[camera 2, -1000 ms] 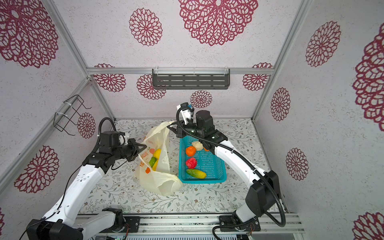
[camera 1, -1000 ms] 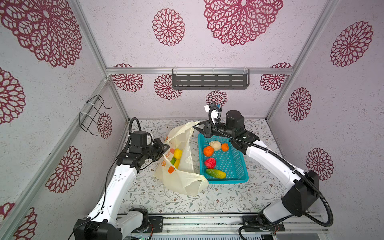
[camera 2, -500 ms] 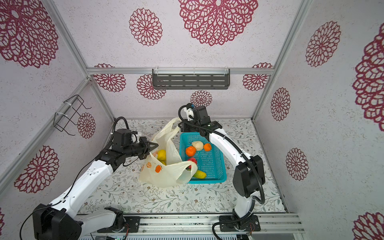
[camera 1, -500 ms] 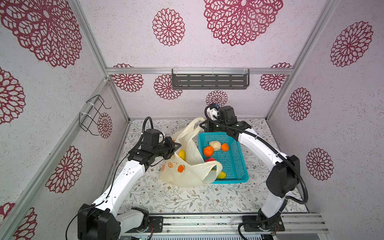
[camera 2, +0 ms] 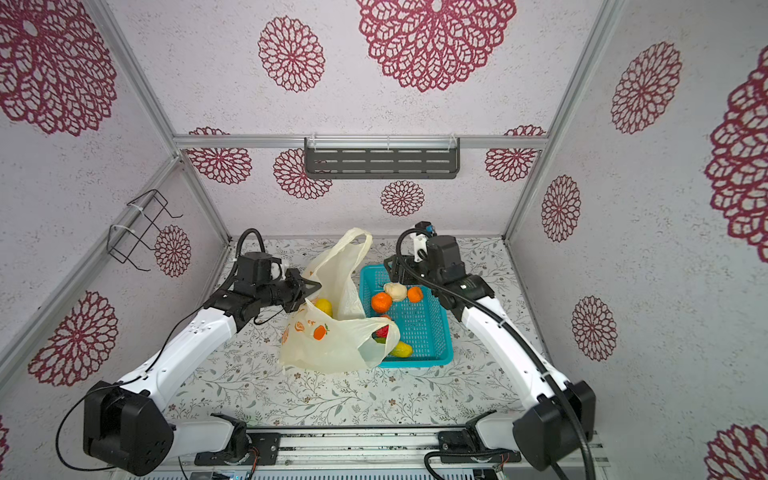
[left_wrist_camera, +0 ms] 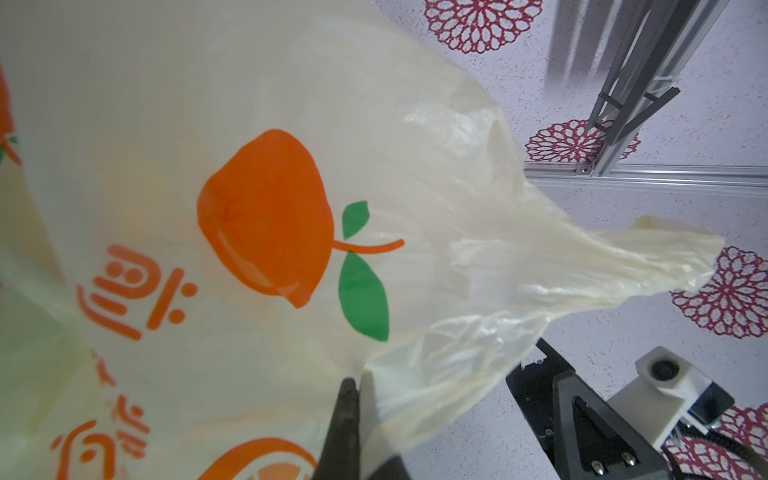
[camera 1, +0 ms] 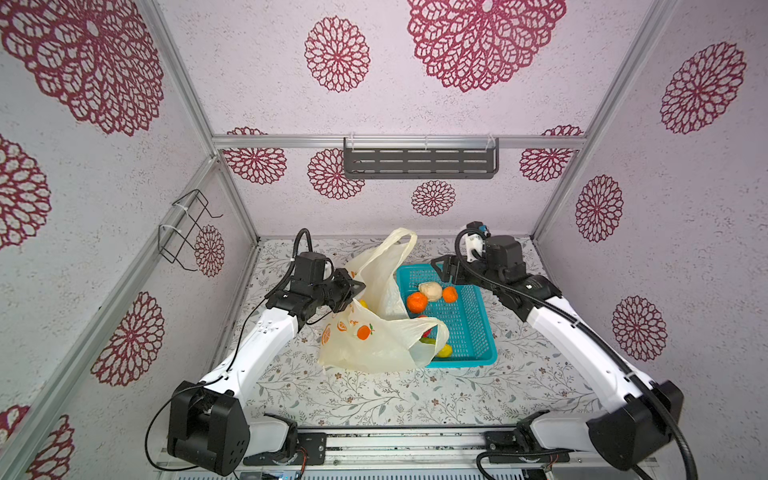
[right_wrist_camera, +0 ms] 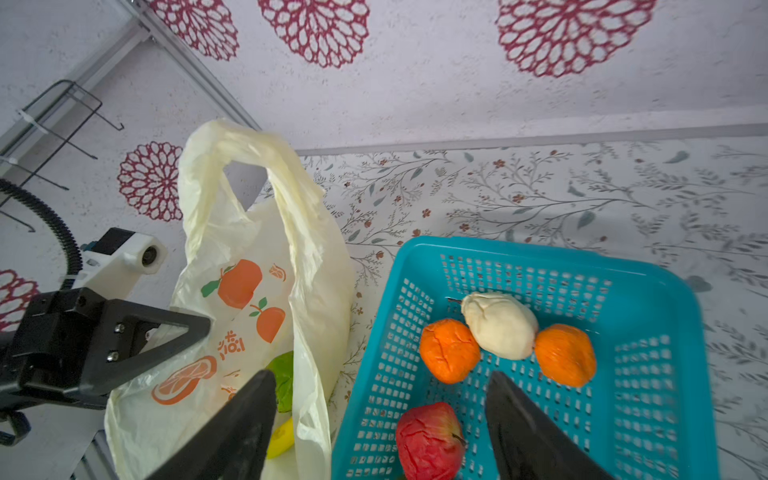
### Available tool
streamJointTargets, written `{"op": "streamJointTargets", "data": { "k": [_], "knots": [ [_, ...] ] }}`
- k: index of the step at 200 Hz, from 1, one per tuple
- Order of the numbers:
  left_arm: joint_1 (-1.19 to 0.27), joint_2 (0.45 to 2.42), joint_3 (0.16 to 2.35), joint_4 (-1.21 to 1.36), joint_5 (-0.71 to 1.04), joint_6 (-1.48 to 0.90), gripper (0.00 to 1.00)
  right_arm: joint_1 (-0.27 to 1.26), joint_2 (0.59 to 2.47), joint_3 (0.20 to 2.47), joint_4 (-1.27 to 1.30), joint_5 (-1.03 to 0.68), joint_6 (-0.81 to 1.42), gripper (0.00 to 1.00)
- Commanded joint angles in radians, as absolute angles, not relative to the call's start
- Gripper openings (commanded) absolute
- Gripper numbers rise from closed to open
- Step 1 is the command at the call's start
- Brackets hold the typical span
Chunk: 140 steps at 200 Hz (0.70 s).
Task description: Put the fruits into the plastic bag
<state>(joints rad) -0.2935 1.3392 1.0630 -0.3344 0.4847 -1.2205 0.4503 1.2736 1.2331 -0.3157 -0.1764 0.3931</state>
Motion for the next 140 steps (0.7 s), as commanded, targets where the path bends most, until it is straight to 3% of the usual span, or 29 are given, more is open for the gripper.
{"op": "streamJointTargets", "data": {
  "k": [1,61,140],
  "knots": [
    [-0.287,1.347,1.104,-0.32,0.483,-1.19,0.0,0.454,1.265,1.137,-0.348,-0.134,0.397,0.81],
    [-0.28,1.346,1.121,-0.359,0.462,-1.175,0.0,0.492,1.484,1.072,-0.366,-0.287,0.34,0.85],
    [-0.281,1.342,1.098,-0.357,0.456,-1.174,0.0,0.549,1.746,1.181,-0.399,-0.314,0.36,0.88]
  ]
}}
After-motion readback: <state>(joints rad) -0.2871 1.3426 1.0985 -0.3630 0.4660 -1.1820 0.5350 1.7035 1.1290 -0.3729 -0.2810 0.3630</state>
